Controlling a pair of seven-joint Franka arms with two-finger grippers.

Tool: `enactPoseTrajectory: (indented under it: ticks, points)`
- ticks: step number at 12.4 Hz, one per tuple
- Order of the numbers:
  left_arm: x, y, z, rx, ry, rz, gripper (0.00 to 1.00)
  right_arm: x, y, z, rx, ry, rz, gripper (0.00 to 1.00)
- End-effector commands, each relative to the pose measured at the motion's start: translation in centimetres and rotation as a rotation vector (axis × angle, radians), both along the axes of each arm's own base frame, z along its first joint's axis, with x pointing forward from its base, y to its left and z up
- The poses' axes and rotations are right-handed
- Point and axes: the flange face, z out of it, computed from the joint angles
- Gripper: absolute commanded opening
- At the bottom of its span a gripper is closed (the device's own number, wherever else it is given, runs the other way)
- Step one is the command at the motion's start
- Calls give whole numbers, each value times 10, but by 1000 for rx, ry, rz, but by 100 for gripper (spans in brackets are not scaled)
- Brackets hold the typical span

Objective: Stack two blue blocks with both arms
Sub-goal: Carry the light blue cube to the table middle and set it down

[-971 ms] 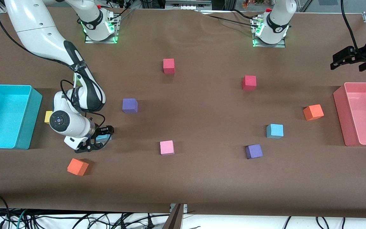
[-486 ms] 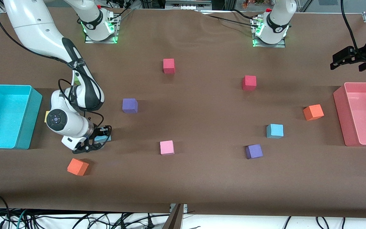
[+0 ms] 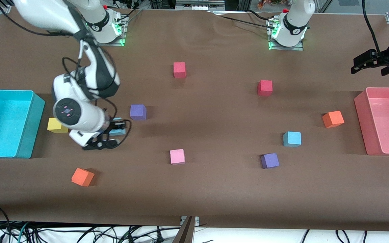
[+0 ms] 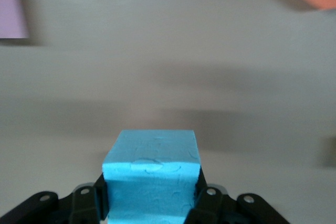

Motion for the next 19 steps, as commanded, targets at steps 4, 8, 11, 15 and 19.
enactPoseTrajectory:
  ticks: [4, 8, 11, 15, 19]
  points:
    - [3, 3, -1, -25, 7, -14, 100, -70, 166, -58, 34, -14, -153, 20]
    - [4, 4, -3, -25, 12, -12, 100, -97, 199, -122, 60, 36, -99, 21]
    - [6, 4, -7, -27, 18, -12, 100, -102, 205, -154, 71, 11, -73, 34]
    - [10, 4, -13, -28, 22, -12, 100, -108, 220, -140, 110, -11, -52, 100]
    - [27, 3, -40, -28, -1, -14, 100, -115, 219, -46, 118, -80, 9, 100]
